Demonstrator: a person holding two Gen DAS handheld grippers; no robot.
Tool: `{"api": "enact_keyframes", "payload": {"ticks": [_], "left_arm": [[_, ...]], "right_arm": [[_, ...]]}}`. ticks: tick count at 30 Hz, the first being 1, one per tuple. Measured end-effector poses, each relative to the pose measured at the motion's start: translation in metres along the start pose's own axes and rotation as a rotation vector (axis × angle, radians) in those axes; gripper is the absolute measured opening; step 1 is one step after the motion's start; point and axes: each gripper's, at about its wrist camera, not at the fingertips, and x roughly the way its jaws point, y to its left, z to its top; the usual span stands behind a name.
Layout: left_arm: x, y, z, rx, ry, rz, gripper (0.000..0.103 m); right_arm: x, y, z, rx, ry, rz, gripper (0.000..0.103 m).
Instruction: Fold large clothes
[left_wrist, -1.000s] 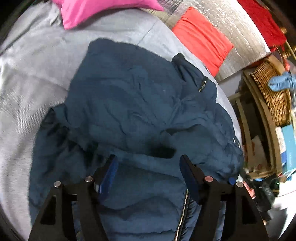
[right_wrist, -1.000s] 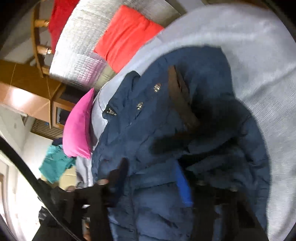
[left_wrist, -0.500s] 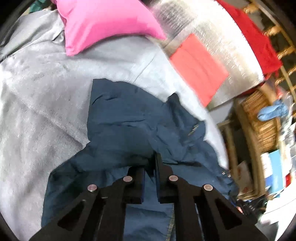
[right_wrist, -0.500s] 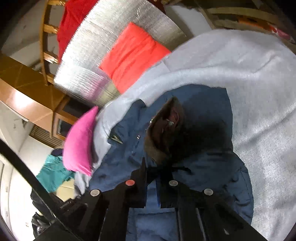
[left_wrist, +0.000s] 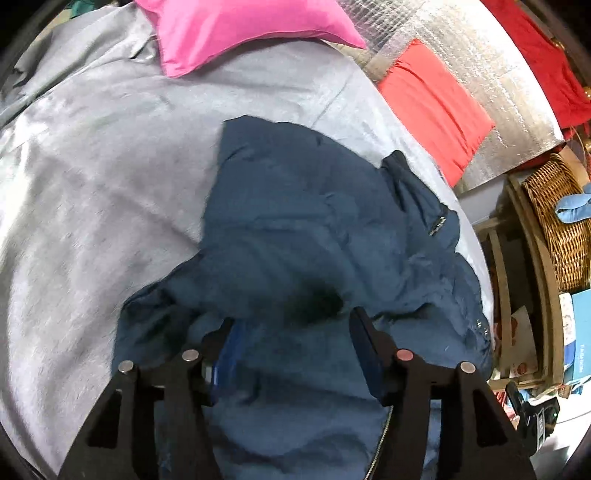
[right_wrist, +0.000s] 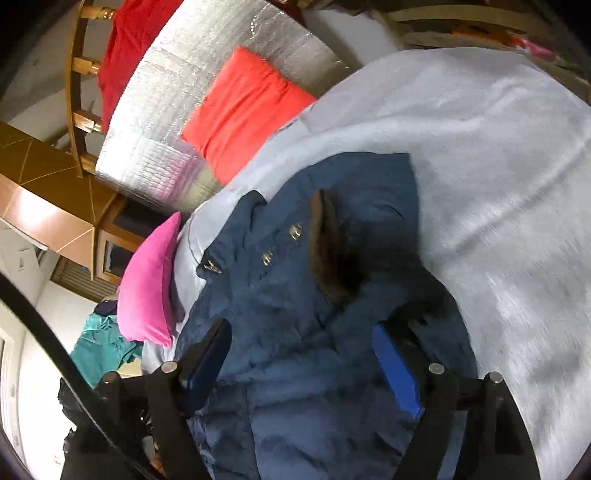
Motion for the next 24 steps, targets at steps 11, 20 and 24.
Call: {"api": "enact_keyframes", "payload": {"ticks": [11, 20, 24], "left_arm": [[0.040, 0.036, 0.014, -0.136, 0.043, -0.175, 0.059], [0.014, 0.028, 0.023, -0.103, -0.038, -0.219, 0.017], [0.039, 0.038, 0.015, -0.124, 0.018, -0.171, 0.019]], "right_arm": [[0.051, -0.016, 0.012, 0.079, 0.080, 0.049, 0.062], [0.044, -0.007, 0.021, -0.003, 0.057, -0.020, 0.014], [0.062, -0.023, 0.017, 0.038, 0.107, -0.046, 0.014]]}}
